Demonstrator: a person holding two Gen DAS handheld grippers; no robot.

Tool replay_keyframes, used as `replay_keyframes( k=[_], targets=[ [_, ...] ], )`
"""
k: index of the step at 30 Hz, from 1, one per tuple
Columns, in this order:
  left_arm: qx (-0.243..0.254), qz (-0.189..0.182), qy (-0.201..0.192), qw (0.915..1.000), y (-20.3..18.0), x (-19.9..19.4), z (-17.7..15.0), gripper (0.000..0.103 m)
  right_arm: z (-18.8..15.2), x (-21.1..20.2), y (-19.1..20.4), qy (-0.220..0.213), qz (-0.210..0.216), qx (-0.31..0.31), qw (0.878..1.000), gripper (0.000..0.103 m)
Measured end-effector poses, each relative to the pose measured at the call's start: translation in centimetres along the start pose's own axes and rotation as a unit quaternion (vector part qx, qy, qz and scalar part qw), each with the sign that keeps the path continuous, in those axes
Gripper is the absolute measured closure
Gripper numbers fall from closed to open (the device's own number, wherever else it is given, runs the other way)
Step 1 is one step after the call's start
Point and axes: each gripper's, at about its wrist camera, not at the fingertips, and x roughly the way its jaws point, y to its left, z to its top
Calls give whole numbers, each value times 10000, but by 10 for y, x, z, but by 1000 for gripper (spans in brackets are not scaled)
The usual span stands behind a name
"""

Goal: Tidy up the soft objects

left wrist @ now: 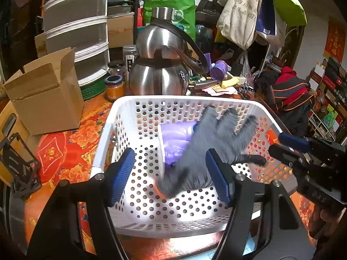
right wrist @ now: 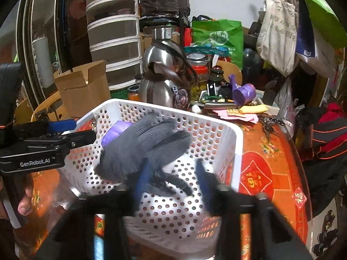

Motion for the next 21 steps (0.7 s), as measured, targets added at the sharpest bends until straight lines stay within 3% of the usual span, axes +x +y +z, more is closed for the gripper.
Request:
replay_keyframes(
  k=[2,7,21],
  targets=[
    [-41,-16,-27,10000,3,-4,-1,31,0,-3,0,-53,-38,-9,10000,37],
    [-88,102,-59,9999,6,-8,-10,25,1,-2,2,13,-37,-32,10000,36],
    [-166,83,-130,9997,6,-25,-36,24,-10,-8,2,42,39,109,9999,33]
  ],
)
